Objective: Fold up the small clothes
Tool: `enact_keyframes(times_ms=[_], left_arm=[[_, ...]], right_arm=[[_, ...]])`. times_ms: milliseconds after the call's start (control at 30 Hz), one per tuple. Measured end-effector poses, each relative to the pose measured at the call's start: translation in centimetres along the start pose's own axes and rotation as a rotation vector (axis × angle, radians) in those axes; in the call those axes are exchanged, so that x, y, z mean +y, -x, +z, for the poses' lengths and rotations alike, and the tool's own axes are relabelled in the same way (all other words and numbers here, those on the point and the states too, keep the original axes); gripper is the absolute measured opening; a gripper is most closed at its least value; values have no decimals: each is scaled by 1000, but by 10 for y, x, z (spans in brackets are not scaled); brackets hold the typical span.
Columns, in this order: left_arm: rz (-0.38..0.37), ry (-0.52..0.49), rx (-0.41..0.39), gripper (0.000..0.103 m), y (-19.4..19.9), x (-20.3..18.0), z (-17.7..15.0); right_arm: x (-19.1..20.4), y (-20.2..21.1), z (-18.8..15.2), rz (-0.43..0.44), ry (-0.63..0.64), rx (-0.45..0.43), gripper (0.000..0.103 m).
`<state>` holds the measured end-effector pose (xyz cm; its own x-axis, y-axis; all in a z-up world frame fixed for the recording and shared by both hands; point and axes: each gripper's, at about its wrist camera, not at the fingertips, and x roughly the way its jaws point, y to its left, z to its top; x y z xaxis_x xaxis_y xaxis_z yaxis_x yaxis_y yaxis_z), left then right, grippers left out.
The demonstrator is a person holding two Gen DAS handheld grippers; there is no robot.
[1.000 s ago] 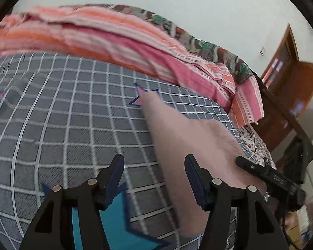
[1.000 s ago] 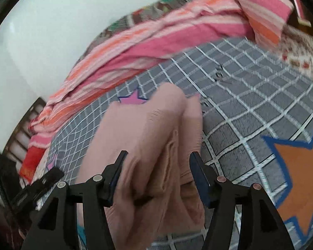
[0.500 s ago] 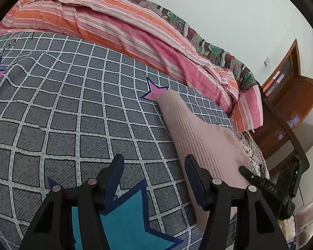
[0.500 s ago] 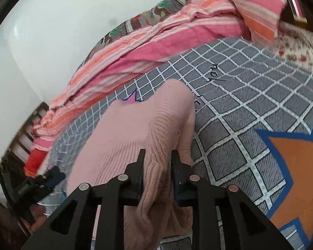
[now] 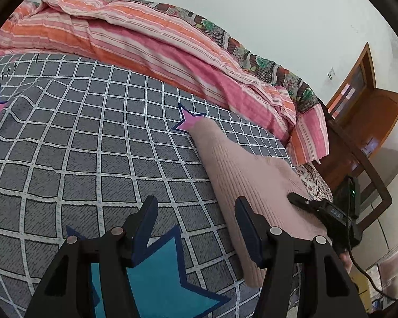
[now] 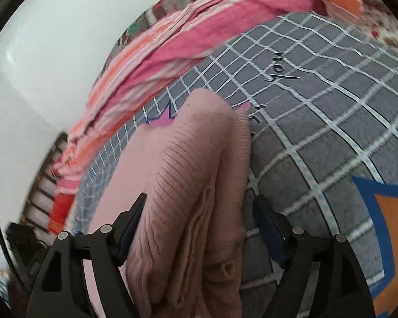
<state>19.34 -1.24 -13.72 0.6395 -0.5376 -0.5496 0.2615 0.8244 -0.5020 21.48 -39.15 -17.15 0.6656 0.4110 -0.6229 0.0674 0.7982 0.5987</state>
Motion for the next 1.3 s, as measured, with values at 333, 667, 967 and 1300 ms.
enact_keyframes(times_ms=[333,667,967,1300], left_arm=[[-26,28,-27,58,21,5,3],[-34,78,-83,58,54,32,10],[-41,144,-127,58,85,66,15],[36,105,-91,58,87,78,0]], right_arm=[[8,0,7,77,-41,23,39],[118,33,34,16,74,-18,35],[223,13,41,-4,216,-20,33],[135,-59,36,139,-36,55,38]])
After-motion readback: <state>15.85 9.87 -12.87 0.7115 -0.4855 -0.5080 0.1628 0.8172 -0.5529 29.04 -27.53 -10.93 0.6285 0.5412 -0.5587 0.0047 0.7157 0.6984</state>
